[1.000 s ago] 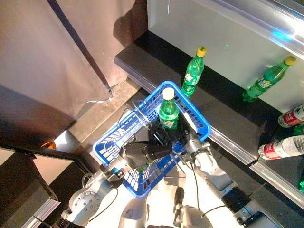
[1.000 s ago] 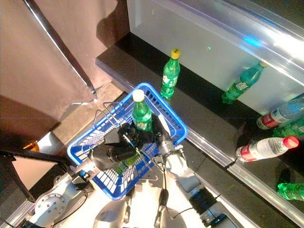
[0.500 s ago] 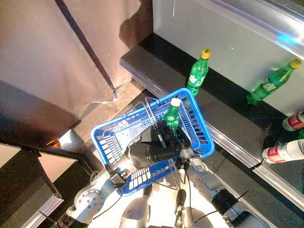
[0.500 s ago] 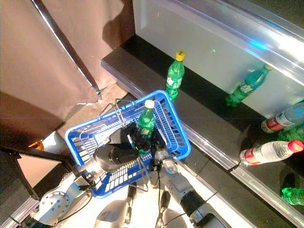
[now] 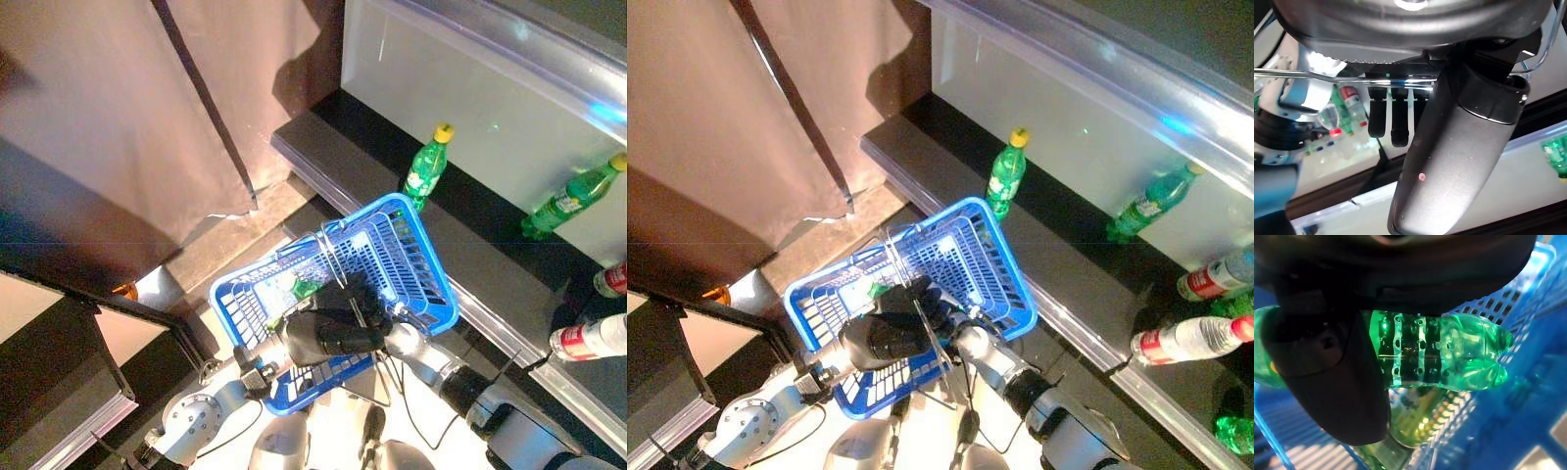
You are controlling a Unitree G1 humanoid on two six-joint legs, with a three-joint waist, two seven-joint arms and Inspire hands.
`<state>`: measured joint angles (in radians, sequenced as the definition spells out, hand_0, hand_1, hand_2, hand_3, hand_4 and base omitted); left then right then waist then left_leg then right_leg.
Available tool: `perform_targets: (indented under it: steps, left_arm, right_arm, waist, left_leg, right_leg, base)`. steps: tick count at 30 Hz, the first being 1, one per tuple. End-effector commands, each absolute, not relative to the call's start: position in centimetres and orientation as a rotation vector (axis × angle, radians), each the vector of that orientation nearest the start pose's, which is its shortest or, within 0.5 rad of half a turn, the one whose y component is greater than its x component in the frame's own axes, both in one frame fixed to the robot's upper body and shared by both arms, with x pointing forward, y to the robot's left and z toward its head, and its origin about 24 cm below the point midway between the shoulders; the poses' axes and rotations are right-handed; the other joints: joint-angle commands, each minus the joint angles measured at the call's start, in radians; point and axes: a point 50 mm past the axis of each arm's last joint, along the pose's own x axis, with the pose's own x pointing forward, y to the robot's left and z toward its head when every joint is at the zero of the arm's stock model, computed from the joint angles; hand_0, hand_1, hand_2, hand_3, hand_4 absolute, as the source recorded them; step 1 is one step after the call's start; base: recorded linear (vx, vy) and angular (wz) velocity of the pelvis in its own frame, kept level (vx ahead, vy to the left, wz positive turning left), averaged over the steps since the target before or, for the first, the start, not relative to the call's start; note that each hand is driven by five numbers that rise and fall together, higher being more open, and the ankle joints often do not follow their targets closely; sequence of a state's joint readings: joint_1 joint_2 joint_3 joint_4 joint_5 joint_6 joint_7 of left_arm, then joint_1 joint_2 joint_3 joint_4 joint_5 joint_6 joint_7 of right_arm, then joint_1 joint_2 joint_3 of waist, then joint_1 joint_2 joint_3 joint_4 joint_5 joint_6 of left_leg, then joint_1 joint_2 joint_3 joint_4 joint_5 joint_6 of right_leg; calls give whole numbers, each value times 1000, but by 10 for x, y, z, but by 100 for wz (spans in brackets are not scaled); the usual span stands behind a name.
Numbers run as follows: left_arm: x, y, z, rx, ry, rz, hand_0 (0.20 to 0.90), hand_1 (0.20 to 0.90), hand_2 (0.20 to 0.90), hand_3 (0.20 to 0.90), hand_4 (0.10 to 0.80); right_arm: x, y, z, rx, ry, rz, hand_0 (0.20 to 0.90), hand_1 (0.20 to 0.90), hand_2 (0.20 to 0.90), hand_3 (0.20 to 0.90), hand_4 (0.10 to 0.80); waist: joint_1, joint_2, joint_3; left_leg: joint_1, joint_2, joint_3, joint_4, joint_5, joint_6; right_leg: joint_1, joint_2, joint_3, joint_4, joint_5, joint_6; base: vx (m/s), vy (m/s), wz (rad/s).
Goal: Pick up the drink and place into the basket.
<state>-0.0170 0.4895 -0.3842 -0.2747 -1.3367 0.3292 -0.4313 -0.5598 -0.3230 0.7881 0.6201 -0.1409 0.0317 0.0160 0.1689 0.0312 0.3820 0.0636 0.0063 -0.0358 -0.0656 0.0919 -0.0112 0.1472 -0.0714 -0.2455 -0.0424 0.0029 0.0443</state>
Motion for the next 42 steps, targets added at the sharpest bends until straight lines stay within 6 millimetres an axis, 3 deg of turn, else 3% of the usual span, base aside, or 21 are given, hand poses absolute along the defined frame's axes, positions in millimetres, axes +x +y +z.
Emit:
perform_targets:
  steps: [1, 9, 12, 14, 16, 23, 28, 29, 30, 31, 32, 33, 35, 42]
  left_arm:
    - [187, 56, 175, -1144, -261, -1539, 300, 300, 300, 200, 100]
    - [183, 49, 176, -1150, -227, -1575, 300, 300, 300, 200, 100]
    - [180, 44, 178, -1162, -239, -1618, 300, 300, 300, 200, 100]
    - [180, 42, 179, -1163, -241, -1624, 300, 300, 300, 200, 100]
    - [178, 36, 182, -1171, -239, -1640, 300, 300, 300, 200, 100]
    - [195, -5, 189, -1191, -213, -1553, 300, 300, 300, 200, 100]
    - [207, -16, 185, -1182, -253, -1505, 300, 300, 300, 200, 100]
    - [208, -18, 185, -1180, -259, -1499, 300, 300, 300, 200, 100]
    - [210, -20, 184, -1178, -270, -1489, 300, 300, 300, 200, 100]
    - [212, -21, 184, -1175, -277, -1482, 300, 300, 300, 200, 100]
    - [213, -22, 183, -1172, -284, -1476, 300, 300, 300, 200, 100]
    - [214, -23, 183, -1170, -289, -1470, 300, 300, 300, 200, 100]
    - [216, -25, 183, -1167, -299, -1459, 300, 300, 300, 200, 100]
    - [222, -29, 183, -1172, -310, -1430, 300, 300, 300, 200, 100]
  right_arm:
    - [308, -50, 9, -1047, 1, 800, 300, 300, 300, 200, 100]
    - [317, -59, 9, -1390, -46, 912, 300, 300, 300, 200, 100]
    - [320, -60, 4, -1641, -50, 972, 300, 300, 300, 200, 100]
    - [323, -60, 4, -1693, -48, 970, 300, 300, 300, 200, 100]
    - [325, -66, -4, -1843, 37, 977, 300, 300, 300, 200, 100]
    - [314, -38, -21, -1840, 135, 1049, 300, 300, 300, 200, 100]
    - [303, -32, -31, -1846, 131, 1084, 300, 300, 300, 200, 100]
    - [302, -31, -32, -1848, 132, 1084, 321, 321, 321, 225, 125]
    - [300, -29, -33, -1851, 137, 1087, 495, 495, 495, 428, 328]
    - [299, -29, -34, -1854, 137, 1089, 533, 533, 533, 472, 372]
    - [299, -29, -34, -1854, 135, 1085, 524, 524, 524, 461, 361]
    - [298, -29, -35, -1851, 135, 1083, 552, 552, 552, 494, 394]
    - [298, -29, -35, -1844, 133, 1078, 900, 900, 900, 900, 800]
    - [298, -29, -36, -1774, 123, 1021, 900, 900, 900, 900, 800]
  waist:
    - [26, -32, -273]
    - [48, -46, -269]
    - [57, -46, -265]
    - [59, -46, -263]
    - [64, -43, -260]
    - [39, -56, -278]
    - [6, -55, -281]
    - [2, -55, -280]
    - [-6, -53, -276]
    - [-11, -53, -274]
    - [-17, -53, -272]
    - [-20, -53, -271]
    - [-28, -52, -268]
    - [-45, -52, -268]
  left_leg:
    - [-19, -20, -8, 73, -116, -6]
    - [-23, -23, -18, 70, -112, -5]
    - [-28, -23, -19, 74, -111, -6]
    - [-31, -23, -19, 74, -110, -5]
    - [-34, -24, -18, 72, -106, -4]
    - [-9, -17, -12, 65, -111, -4]
    - [-10, -12, 9, 63, -118, -4]
    - [-11, -12, 12, 63, -118, -5]
    - [-13, -11, 16, 64, -118, -4]
    - [-14, -11, 19, 64, -119, -4]
    - [-15, -11, 22, 64, -120, -3]
    - [-15, -11, 25, 64, -120, -3]
    - [-15, -10, 30, 63, -121, -2]
    - [-10, -8, 40, 56, -122, 0]
  right_leg:
    - [-28, -40, -15, 89, -63, 3]
    - [-23, -42, -27, 83, -59, 9]
    - [-26, -43, -31, 87, -60, 9]
    - [-27, -43, -32, 87, -60, 9]
    - [-29, -43, -34, 89, -58, 8]
    - [-21, -38, -14, 96, -61, 9]
    - [-40, -35, 4, 105, -66, 10]
    - [-44, -35, 7, 107, -65, 10]
    - [-48, -35, 10, 109, -65, 11]
    - [-52, -34, 14, 110, -65, 11]
    - [-55, -34, 16, 112, -65, 11]
    - [-57, -33, 18, 113, -65, 11]
    - [-60, -32, 22, 114, -65, 11]
    - [-65, -28, 30, 114, -65, 12]
  base:
    - [13, -32, 7]
    - [10, -21, 7]
    - [0, 0, 0]
    - [0, 0, 0]
    - [0, 0, 0]
    - [95, 3, 1]
    - [2, 21, -5]
    - [-30, 25, -3]
    - [-26, 20, -4]
    - [-26, 18, -9]
    - [-19, 10, -15]
    - [-19, 8, -14]
    - [-16, 4, -9]
    - [-3, 1, -9]
